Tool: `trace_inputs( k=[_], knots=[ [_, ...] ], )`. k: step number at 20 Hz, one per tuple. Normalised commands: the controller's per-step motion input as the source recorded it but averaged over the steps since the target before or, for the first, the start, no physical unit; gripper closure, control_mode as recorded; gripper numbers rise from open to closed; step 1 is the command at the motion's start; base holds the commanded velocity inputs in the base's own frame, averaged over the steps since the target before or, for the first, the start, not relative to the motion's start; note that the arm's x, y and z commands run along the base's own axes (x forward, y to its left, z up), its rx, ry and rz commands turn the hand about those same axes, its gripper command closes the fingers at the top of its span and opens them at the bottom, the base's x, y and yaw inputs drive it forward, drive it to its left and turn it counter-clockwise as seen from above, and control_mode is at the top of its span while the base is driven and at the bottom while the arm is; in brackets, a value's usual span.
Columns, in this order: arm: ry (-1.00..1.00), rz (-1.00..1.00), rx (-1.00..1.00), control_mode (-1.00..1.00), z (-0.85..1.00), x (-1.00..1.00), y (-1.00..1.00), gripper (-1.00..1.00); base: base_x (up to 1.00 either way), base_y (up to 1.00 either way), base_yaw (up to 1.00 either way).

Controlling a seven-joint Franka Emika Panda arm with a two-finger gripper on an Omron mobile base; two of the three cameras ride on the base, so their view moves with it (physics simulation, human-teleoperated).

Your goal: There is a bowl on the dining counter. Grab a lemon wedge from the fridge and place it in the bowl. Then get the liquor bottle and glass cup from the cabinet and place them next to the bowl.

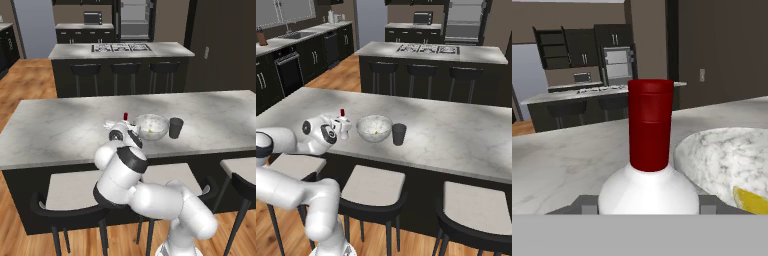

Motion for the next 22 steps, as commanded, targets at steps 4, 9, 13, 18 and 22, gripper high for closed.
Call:
trace_inputs(
  k=[4, 9, 13, 18, 22],
  knots=[
    [0.0, 0.0, 0.0, -1.0, -0.07, 0.44, 0.11, 1.0, 0.0, 0.0, 0.0],
    [0.0, -0.01, 0.0, -1.0, -0.23, 0.37, 0.0, 1.0, 0.0, 0.0, 0.0],
    [0.0, -0.01, 0.0, -1.0, -0.22, 0.32, 0.0, 1.0, 0.0, 0.0, 0.0],
    [-0.02, -0.01, 0.0, -1.0, -0.17, 0.24, 0.0, 1.0, 0.0, 0.0, 0.0],
    [-0.05, -0.03, -0.01, -1.0, -0.09, 0.09, 0.0, 1.0, 0.0, 0.0, 0.0]
  ],
)
